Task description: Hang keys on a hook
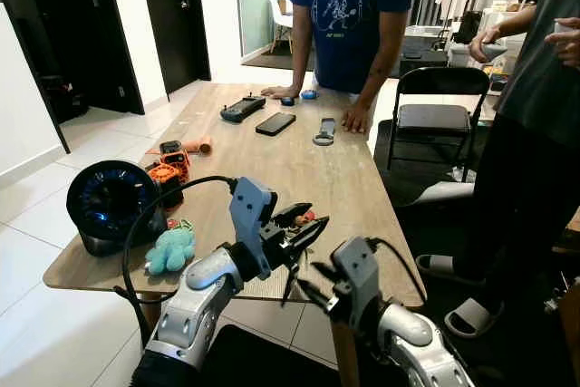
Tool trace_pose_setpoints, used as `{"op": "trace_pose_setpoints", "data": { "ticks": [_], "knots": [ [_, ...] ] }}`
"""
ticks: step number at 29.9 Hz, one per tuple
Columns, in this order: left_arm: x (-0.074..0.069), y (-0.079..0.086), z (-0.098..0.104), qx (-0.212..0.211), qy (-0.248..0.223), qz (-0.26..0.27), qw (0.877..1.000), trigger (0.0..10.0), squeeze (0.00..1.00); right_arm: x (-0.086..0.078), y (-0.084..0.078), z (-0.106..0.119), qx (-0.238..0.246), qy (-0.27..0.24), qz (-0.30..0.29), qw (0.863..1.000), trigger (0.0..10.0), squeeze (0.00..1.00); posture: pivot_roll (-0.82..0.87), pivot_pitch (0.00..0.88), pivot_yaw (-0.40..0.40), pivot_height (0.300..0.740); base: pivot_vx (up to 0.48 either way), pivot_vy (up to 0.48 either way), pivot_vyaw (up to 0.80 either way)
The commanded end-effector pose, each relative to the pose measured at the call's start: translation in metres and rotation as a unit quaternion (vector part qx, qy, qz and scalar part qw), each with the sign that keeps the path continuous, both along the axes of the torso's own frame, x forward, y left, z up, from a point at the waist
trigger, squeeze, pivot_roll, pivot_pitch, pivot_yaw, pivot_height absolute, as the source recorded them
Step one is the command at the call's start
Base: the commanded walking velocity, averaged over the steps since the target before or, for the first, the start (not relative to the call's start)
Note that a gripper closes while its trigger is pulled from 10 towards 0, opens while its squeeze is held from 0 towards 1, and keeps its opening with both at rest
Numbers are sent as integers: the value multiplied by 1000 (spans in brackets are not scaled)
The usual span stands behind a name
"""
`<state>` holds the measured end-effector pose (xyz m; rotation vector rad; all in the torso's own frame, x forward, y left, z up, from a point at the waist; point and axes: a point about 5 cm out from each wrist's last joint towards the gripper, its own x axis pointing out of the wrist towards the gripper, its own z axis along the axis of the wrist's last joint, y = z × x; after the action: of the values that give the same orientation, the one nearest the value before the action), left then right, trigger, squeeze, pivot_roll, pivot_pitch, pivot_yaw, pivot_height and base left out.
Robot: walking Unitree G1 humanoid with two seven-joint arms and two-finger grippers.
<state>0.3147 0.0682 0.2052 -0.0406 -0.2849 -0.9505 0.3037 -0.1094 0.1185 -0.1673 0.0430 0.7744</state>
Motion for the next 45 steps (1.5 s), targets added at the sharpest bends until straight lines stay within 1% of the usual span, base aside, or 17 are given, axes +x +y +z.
{"op": "trace_pose_setpoints", "data": {
  "ticks": [1,4,10,18,22,26,38,39,40,41,42,44,45],
  "knots": [
    [-1,2,2,12,-14,-3,1000,10000,0,-5,5,0,3,6,20,1000,10000,0,33,66,13,740,0,0,0],
    [-1,2,2,13,-15,-3,1000,10000,0,-5,5,1,1,2,19,1000,10000,0,33,66,13,740,0,0,0],
    [-1,2,2,16,-16,-4,1000,10000,0,-3,-2,9,12,-15,-3,1000,10000,0,33,67,13,740,0,0,0],
    [0,1,3,16,-19,-2,1000,10000,0,-1,-5,14,19,-19,-9,1000,10000,0,33,73,13,740,0,0,0],
    [0,2,3,18,-19,1,1000,10000,0,1,-13,17,24,-17,-23,999,10000,0,33,73,13,740,0,0,0],
    [0,3,2,20,-17,2,1000,10000,0,3,-16,17,24,-16,-29,999,10000,0,34,78,13,740,0,0,0],
    [2,4,1,23,-15,11,1000,10000,0,3,-13,17,33,-10,-29,999,10000,0,34,79,12,740,0,0,0],
    [2,4,1,24,-15,11,1000,10000,0,4,-13,17,36,-8,-28,999,9098,0,34,80,13,740,0,0,0],
    [2,4,1,24,-15,11,1000,10000,0,4,-13,17,38,-6,-28,999,7490,0,35,80,12,740,0,0,0],
    [2,4,1,25,-15,12,1000,10000,0,4,-13,17,40,-5,-27,999,4314,0,35,80,12,740,0,0,0],
    [2,4,1,25,-15,12,1000,10000,0,3,-13,17,42,-4,-26,999,235,0,35,80,12,740,0,0,0],
    [2,4,1,25,-15,12,999,10000,0,3,-13,17,43,-3,-25,999,235,0,35,80,13,740,0,0,0],
    [2,4,1,25,-15,12,999,10000,0,3,-13,17,43,-2,-25,999,0,0,35,80,13,740,0,0,0]
  ]
}}
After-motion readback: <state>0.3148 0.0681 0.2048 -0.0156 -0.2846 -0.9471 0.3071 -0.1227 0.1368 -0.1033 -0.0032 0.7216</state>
